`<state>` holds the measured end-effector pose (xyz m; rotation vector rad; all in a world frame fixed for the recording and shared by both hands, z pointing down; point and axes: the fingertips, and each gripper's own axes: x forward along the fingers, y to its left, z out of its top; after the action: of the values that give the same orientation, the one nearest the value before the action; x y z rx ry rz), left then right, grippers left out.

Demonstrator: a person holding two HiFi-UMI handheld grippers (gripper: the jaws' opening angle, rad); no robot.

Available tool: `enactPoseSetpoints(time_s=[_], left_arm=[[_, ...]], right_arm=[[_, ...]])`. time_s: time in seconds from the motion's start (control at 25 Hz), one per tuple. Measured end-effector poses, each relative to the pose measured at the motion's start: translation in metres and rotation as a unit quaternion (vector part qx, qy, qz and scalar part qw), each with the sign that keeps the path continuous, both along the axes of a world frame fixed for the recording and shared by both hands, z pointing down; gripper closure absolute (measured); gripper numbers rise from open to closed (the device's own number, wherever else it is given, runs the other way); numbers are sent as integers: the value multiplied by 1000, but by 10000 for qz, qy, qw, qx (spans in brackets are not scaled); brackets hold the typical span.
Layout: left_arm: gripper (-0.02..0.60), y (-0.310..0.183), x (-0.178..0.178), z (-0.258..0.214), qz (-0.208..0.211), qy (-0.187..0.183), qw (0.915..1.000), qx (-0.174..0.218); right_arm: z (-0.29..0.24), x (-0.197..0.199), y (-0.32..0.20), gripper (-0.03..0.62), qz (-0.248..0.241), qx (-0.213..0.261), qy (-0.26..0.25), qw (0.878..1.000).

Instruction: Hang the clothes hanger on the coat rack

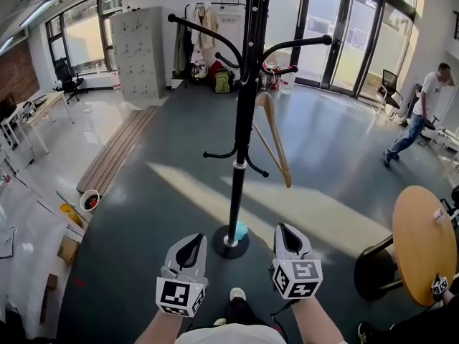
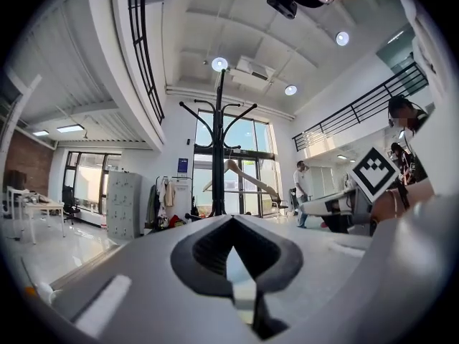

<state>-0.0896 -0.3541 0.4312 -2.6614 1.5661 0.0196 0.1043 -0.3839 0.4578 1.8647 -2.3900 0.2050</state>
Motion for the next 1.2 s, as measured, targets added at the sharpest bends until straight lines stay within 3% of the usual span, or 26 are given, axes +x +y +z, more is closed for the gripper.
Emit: enactPoseSetpoints(time_s=[0.36, 0.64, 0.92, 1.2], left_arm=[[581, 46, -6, 14, 220, 76, 9996, -127], [581, 73, -17, 6, 196, 17, 9998, -55], [581, 116, -6, 14, 194, -38, 9997, -136], [581, 190, 17, 21, 195, 17, 9995, -265]], right_arm=[[29, -26, 66, 566, -140, -199, 230, 9994], [26, -12, 100, 566, 125, -183, 177, 9996], [36, -4, 147, 566, 88, -206, 217, 9995], [46, 2, 226, 566, -31, -333, 204, 9992]])
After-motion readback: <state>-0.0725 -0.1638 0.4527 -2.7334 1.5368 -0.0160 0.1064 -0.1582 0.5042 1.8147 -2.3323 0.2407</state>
